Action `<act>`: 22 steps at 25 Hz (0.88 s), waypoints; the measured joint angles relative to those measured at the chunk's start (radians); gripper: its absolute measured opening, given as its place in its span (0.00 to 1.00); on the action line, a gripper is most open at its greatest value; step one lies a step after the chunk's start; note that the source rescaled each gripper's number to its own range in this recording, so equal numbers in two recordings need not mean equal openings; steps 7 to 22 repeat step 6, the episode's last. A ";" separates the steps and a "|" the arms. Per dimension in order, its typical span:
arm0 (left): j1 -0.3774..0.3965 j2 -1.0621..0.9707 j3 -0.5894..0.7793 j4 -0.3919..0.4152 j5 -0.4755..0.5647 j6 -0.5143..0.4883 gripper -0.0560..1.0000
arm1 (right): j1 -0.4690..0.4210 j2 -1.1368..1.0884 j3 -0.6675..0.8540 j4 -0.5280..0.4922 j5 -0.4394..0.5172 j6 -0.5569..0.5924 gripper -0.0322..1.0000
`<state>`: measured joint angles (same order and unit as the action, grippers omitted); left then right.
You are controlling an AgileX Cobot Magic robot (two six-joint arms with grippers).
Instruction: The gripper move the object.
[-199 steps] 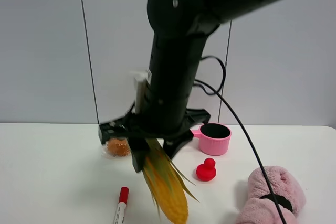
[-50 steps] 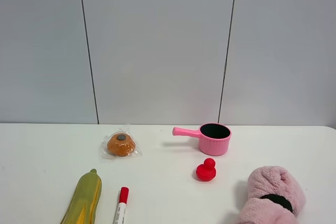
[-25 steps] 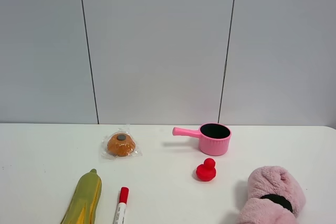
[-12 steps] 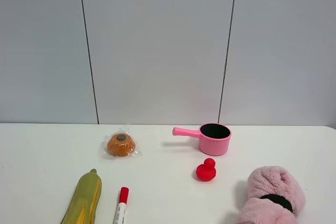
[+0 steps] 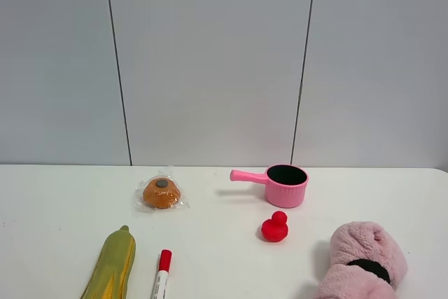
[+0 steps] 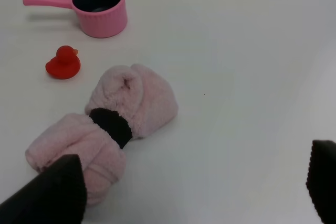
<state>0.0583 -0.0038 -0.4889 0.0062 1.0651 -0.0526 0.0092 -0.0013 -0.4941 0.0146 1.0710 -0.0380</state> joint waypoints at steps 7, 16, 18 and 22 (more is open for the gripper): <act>0.000 0.000 0.000 0.000 0.000 0.002 1.00 | 0.000 0.000 0.000 0.000 0.000 0.000 1.00; 0.000 0.000 0.000 0.000 0.000 0.002 1.00 | 0.000 0.000 0.000 0.000 0.000 0.000 1.00; 0.000 0.000 0.000 0.000 0.000 0.002 1.00 | 0.000 0.000 0.000 0.000 0.000 0.000 1.00; 0.000 0.000 0.000 0.000 0.000 0.002 1.00 | 0.000 0.000 0.000 0.000 0.000 0.000 1.00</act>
